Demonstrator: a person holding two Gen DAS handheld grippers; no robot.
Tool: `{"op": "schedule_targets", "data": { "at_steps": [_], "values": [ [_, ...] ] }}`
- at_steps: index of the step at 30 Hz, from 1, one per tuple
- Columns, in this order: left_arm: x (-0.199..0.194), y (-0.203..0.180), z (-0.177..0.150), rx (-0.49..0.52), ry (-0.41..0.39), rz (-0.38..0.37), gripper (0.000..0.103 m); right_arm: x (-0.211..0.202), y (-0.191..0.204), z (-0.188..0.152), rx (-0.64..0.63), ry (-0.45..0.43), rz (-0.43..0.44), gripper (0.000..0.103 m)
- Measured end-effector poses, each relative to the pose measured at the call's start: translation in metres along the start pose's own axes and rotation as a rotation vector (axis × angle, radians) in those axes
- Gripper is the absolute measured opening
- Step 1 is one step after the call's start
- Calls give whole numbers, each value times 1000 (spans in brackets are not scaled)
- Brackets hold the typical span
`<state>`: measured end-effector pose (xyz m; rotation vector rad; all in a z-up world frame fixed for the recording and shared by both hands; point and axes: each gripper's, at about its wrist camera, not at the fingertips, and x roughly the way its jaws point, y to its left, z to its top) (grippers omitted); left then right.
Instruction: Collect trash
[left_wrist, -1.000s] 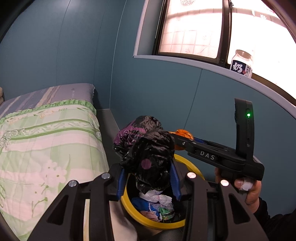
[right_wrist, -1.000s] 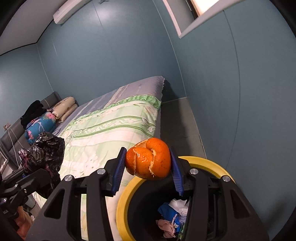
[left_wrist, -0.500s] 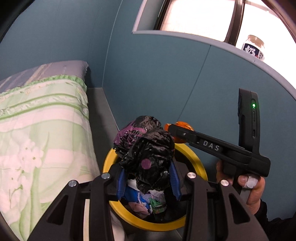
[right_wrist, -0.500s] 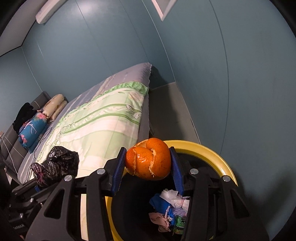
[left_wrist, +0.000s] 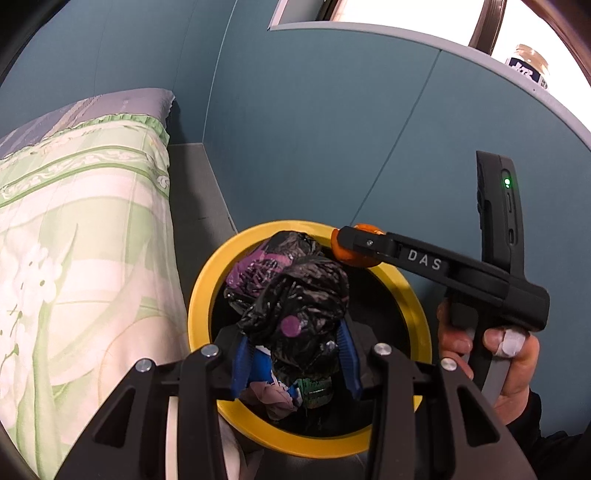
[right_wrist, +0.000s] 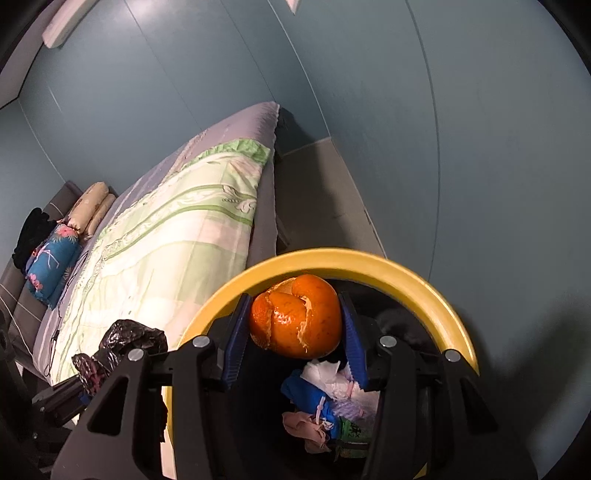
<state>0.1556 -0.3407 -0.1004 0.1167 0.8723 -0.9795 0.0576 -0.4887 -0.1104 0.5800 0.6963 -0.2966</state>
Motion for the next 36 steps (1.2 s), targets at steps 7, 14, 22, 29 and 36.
{"op": "schedule_targets", "data": {
  "at_steps": [7,14,22,29,36],
  "values": [
    [3,-2,-3,-6,9,-4,37,-1,1,0,2,-1,-15,45],
    [6,1,-2,-12,12,-6,39,-1,-4,2,28,-3,-16,49],
    [-5,7,-3,-35,-13,-28,56,-7,-8,3,56,-22,-25,55],
    [-16,11,-1,-37,-36,-29,64,-11,-9,6,64,-29,-26,55],
    [-31,24,1,-55,-61,-8,65,-12,-3,7,42,-31,-26,55]
  ]
}}
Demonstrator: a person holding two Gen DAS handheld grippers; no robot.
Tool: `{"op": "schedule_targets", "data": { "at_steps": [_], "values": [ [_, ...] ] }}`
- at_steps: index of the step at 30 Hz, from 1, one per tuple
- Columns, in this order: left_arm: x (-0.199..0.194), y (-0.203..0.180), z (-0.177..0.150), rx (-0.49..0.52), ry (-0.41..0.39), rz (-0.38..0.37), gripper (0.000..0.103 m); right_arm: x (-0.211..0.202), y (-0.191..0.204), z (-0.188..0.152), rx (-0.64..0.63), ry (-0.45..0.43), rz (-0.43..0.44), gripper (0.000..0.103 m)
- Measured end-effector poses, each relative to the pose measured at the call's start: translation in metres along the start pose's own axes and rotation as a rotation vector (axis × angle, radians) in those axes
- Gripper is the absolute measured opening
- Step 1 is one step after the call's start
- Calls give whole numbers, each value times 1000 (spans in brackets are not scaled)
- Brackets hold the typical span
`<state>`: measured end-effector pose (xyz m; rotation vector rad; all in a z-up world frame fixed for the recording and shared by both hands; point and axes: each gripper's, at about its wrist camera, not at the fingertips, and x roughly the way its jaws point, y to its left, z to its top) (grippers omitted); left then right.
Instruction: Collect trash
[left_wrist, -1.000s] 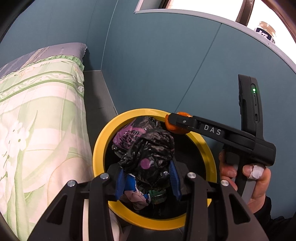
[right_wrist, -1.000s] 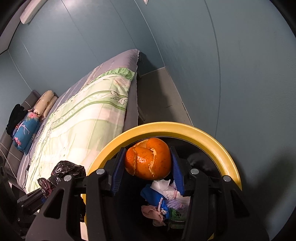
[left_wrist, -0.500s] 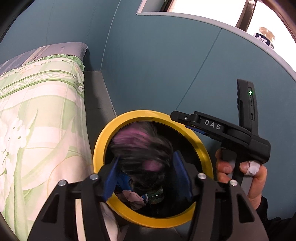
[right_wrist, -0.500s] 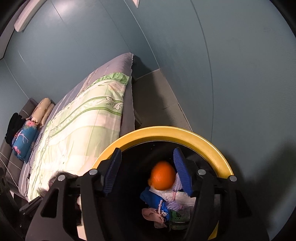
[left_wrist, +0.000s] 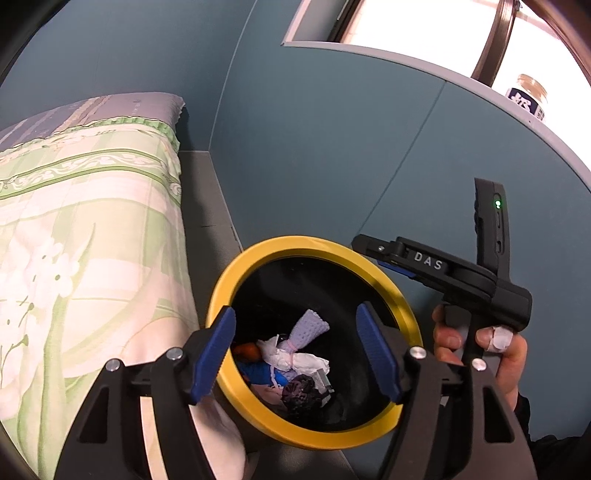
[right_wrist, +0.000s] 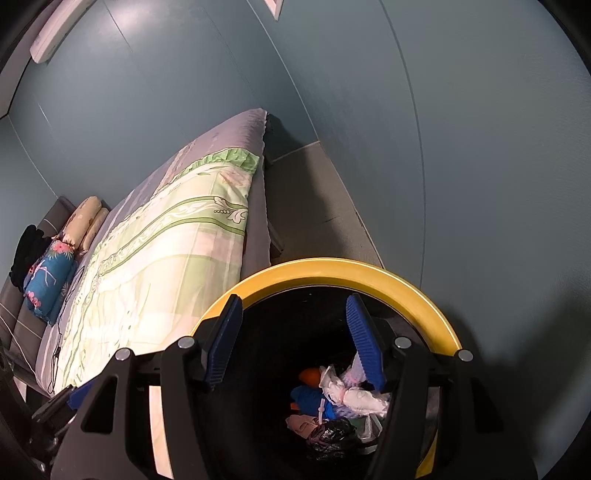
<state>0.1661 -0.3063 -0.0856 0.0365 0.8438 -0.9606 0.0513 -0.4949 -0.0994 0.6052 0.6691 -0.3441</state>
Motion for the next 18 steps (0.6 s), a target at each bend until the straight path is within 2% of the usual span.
{"op": "schedule_targets", "data": {
  "at_steps": [18],
  "values": [
    [-50,25,0,-23,-77,93,65,-10,38,9,-93,-39,-1,55]
  ]
}}
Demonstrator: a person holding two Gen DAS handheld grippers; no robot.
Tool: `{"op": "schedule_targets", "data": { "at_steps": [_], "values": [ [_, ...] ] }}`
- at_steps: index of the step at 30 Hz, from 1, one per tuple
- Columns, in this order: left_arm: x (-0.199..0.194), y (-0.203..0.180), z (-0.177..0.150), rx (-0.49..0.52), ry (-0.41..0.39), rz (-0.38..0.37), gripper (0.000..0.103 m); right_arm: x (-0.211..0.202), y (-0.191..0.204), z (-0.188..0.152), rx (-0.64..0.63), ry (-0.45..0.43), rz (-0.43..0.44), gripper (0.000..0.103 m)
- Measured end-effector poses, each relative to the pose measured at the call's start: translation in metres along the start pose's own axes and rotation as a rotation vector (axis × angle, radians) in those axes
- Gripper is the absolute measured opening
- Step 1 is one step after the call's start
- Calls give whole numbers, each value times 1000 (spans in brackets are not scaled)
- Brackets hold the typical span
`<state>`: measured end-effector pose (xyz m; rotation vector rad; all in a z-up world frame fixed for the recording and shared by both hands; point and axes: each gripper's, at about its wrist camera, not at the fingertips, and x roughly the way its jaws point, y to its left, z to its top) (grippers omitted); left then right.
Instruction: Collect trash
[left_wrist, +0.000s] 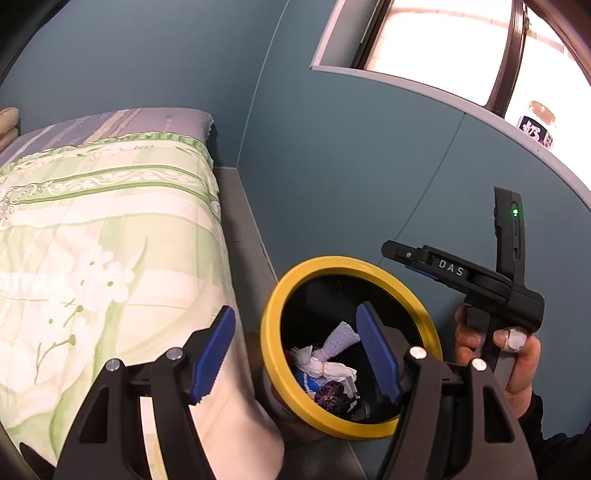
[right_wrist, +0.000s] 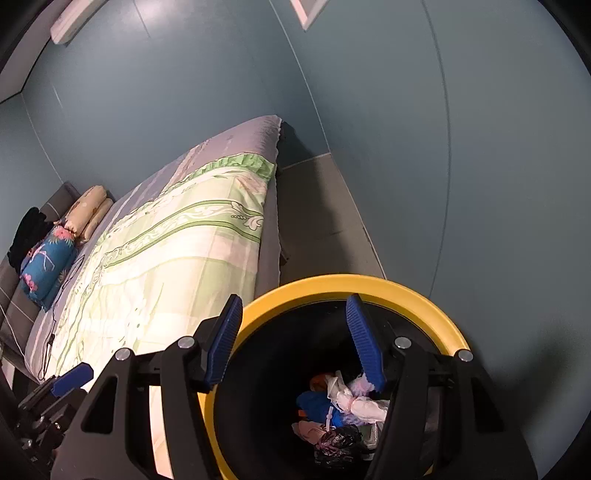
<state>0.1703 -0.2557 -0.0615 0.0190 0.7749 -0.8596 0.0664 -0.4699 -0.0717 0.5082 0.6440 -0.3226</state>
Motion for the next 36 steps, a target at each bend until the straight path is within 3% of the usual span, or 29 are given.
{"op": "schedule_targets", "data": {
  "at_steps": [15,36],
  "values": [
    [-68,23,4,-31,-128,102,65,-19,57,2,-124,-39,54,55],
    [-174,55,-24,-72,-281,327,65,-48,159,-20,-309,-73,241,56]
  ]
}}
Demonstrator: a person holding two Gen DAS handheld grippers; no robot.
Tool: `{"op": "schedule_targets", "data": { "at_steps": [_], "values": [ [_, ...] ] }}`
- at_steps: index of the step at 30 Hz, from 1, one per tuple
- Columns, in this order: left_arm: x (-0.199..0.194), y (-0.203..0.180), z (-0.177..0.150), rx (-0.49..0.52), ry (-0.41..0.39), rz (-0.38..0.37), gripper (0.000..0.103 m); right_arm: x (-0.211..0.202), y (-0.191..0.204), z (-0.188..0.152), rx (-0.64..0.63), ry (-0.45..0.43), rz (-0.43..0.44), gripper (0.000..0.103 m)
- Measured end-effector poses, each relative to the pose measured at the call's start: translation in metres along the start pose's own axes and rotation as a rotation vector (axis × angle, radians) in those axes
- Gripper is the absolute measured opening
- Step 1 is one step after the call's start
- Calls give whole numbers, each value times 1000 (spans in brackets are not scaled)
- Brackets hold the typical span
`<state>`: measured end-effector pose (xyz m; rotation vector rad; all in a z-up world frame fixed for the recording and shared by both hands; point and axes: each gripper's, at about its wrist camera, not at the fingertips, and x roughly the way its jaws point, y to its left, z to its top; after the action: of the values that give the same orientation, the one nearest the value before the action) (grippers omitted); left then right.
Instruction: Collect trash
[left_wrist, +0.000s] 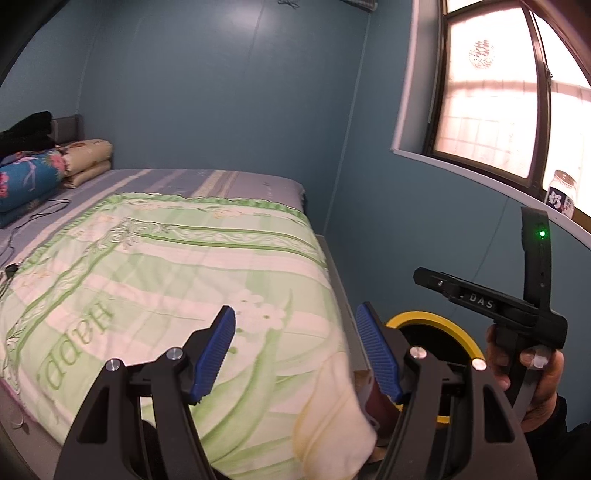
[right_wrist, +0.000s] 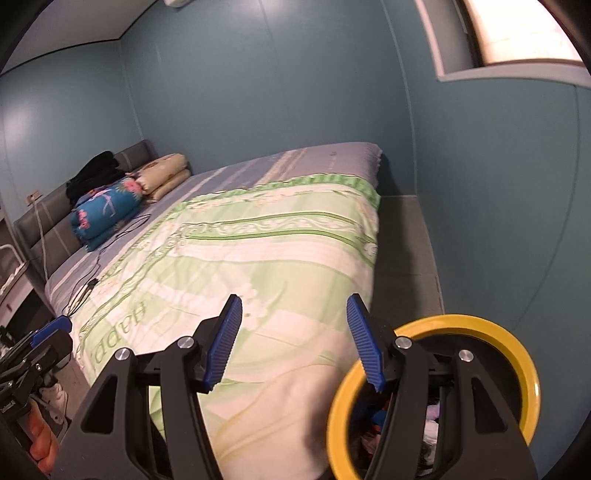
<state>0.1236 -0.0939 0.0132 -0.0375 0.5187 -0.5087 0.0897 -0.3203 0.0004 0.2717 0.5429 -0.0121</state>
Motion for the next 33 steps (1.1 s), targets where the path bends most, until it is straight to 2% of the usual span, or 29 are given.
{"op": "schedule_targets", "data": {
  "at_steps": [5,9,22,28,30,33],
  "values": [
    [-21,15,-4,-16,-34,59,65,3,29,-2,-41,1,33,57],
    [-35,25,-7,-38,-57,86,70,4,50,-4,-67,-1,58,61],
    [-75,51,-21,-92,-140,189,87,-3,88,-12,-131,-45,53,66],
    [-85,56,-25,-107,-174,222,94,-5,100,-19,-148,-60,70,80],
    [-88,57,-27,-114,-183,226,95,-5,102,-21,-142,-64,74,86],
    [-91,61,-30,-127,-195,235,95,-5,105,-23,-139,-76,70,90]
  ]
}}
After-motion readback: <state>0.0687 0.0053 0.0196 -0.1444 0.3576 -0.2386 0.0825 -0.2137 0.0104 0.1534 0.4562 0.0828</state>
